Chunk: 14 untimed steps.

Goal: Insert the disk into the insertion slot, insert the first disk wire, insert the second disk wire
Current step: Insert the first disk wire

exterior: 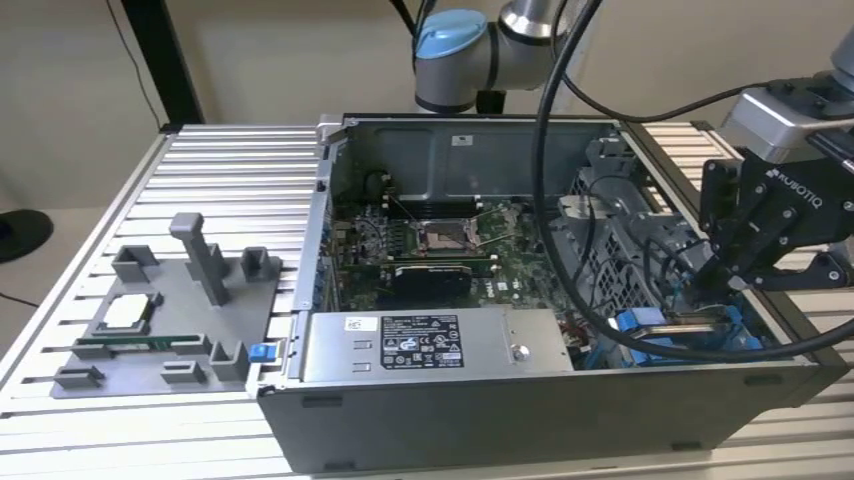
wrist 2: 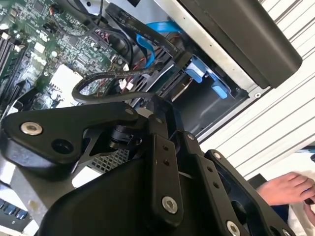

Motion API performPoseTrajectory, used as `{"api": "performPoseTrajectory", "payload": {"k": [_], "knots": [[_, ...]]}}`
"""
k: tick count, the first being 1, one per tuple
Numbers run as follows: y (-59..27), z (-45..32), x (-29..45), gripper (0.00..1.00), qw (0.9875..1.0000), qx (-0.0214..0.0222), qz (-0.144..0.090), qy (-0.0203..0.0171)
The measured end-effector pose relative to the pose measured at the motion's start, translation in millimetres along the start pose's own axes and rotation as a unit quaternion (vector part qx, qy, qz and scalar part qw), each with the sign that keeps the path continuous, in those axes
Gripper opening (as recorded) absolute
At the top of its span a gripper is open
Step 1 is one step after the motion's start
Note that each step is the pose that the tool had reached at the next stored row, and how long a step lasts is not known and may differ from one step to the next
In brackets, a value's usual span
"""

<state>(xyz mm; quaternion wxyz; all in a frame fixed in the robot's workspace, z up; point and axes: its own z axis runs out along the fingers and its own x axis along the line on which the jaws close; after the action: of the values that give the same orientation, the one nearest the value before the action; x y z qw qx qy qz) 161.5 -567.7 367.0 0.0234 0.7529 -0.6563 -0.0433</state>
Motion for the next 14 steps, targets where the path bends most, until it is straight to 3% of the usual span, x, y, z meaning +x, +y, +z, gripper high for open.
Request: {"api": "performPoseTrajectory", "payload": {"k": [4, 6, 14], "knots": [[-3.5, 2.1, 0.6, 0.0, 0.9999, -0.0112, 0.001, -0.0016], [-5.1, 3.4, 0.8, 0.0, 0.9999, -0.0146, 0.002, -0.002], [-5.9, 9.3, 0.9, 0.0, 0.9994, -0.0154, 0.028, -0.0091]]}}
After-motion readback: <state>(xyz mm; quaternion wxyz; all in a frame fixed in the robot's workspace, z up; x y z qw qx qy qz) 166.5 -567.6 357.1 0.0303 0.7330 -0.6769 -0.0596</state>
